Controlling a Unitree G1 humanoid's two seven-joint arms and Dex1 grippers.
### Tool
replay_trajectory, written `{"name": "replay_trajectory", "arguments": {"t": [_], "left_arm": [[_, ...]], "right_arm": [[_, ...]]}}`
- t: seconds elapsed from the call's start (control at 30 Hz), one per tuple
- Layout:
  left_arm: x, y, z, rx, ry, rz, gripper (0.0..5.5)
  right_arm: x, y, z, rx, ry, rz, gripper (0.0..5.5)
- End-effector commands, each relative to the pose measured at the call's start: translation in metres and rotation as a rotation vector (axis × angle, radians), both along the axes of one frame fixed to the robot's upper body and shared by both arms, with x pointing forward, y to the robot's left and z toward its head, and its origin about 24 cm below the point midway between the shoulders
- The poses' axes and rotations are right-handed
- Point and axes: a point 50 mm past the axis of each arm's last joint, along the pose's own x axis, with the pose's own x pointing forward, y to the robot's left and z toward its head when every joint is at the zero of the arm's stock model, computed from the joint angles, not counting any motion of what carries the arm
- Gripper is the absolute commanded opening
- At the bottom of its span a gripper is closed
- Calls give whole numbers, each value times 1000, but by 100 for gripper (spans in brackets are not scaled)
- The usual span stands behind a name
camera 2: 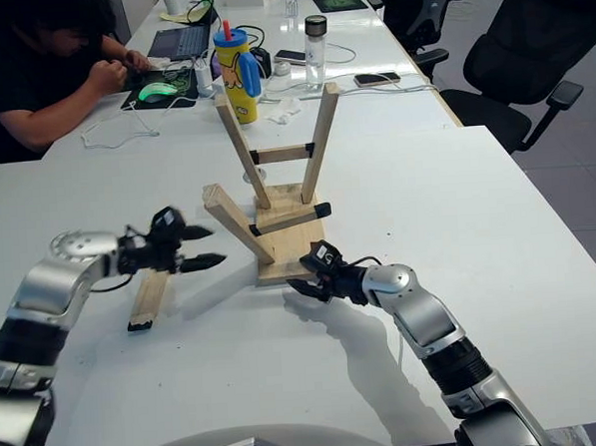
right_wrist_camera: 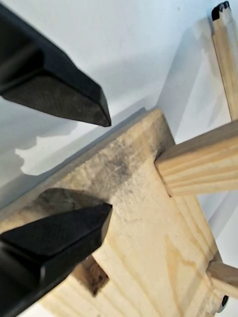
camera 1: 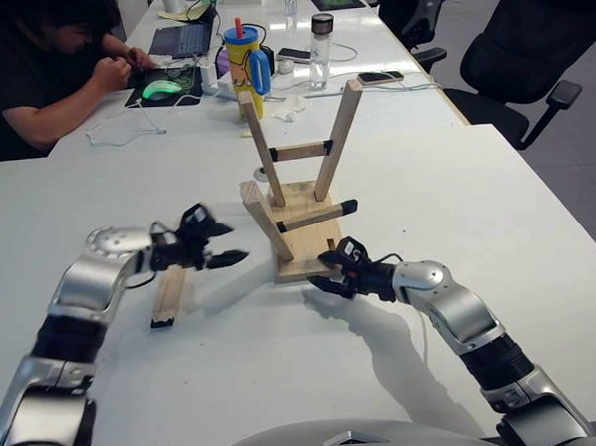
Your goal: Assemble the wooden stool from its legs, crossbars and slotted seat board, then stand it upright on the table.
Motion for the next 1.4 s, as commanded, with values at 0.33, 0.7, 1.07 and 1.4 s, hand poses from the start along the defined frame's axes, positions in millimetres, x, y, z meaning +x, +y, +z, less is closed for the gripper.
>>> {"name": "replay_trajectory", "arguments": {"t": [0.33, 0.7, 1.07, 1.4], "left_arm": [[-58, 22, -42, 183, -33, 749, 538], [-30, 51, -13, 204, -133, 753, 538], [-38, 63, -45, 46, 224, 689, 429], [-40, 63, -60, 73, 208, 661, 286]], "right_arm": [[-34, 17, -62, -102, 230, -53, 289], [-35, 31, -67, -78, 233, -50, 289], [-21, 38, -36, 98, 70, -69, 289], [-18, 9, 6, 230, -30, -107, 289]]}}
